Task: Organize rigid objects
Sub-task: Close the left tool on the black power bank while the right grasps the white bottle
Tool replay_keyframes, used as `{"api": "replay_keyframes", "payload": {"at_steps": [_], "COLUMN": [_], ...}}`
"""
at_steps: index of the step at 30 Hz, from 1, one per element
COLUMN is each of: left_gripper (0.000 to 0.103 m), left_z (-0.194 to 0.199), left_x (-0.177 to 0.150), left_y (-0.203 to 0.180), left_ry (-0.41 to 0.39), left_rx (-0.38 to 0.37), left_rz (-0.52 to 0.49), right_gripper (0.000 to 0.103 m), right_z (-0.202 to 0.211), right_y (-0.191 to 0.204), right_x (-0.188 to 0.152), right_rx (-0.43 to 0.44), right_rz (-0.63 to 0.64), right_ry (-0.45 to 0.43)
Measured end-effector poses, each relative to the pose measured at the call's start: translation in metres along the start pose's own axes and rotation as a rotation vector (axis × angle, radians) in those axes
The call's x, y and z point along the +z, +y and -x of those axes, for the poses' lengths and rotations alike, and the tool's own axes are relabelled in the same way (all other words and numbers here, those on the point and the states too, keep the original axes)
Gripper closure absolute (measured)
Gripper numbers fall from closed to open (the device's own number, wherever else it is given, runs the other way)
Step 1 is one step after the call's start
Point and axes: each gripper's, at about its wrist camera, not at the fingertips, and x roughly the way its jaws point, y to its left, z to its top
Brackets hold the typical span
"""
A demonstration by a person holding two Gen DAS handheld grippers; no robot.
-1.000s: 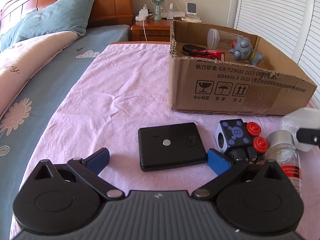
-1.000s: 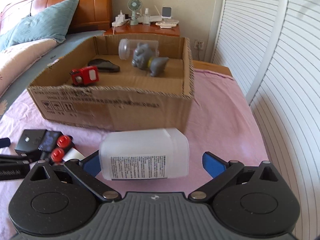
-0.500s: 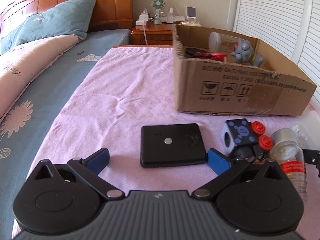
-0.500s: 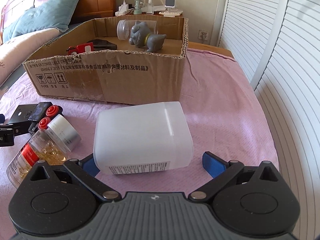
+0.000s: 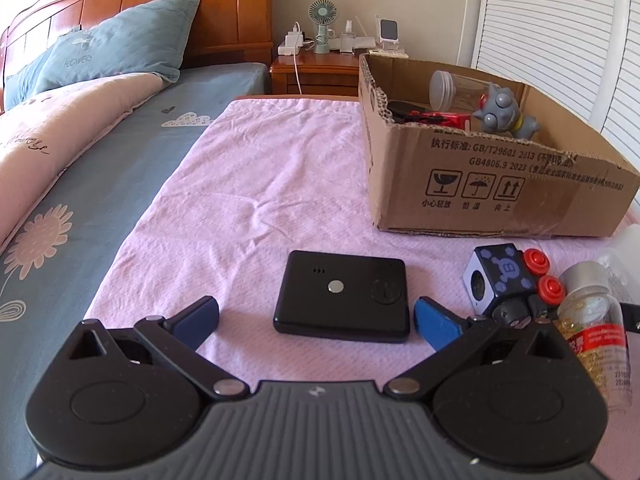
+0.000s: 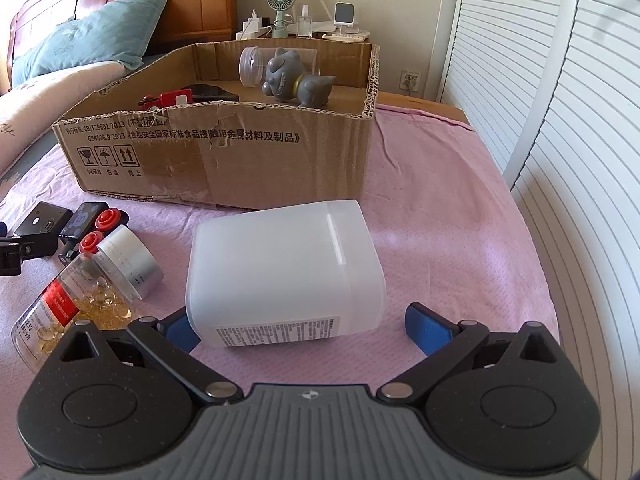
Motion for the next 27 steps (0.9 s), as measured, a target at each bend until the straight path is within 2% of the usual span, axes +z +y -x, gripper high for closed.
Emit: {"api": "replay_keyframes", "payload": {"at_steps": [14,17,21,27], "left_gripper": [0.004,0.012,0.033,0.034], "left_z": [-0.007,-0.007,-0.003,-0.004], "left_x": [0.006,0.008,0.011,0.011], "left_y": [-0.001,-0.003,-0.008,-0.008], "left_ry": [-0.018,-0.023,-0.023,-0.019], "left_rx": [-0.070,-0.084,-0.100,-0.107], "left_rz": [-0.062,-0.075,-0.090,-0.094], "right_gripper": [0.000,0.000,0.000,0.000], "right_z": [0.000,0.000,-0.002,-0.004], "right_y": [0.000,0.000,0.000,0.000], "right_x": [-0.001,0.000,0.002,0.006], "right_rx": [0.014,0.018,0.021,0.030], "right_rz": [0.018,0.022,0.027,0.041], "right_ry": [-0.011,-0.010,-0.006,0.009]}}
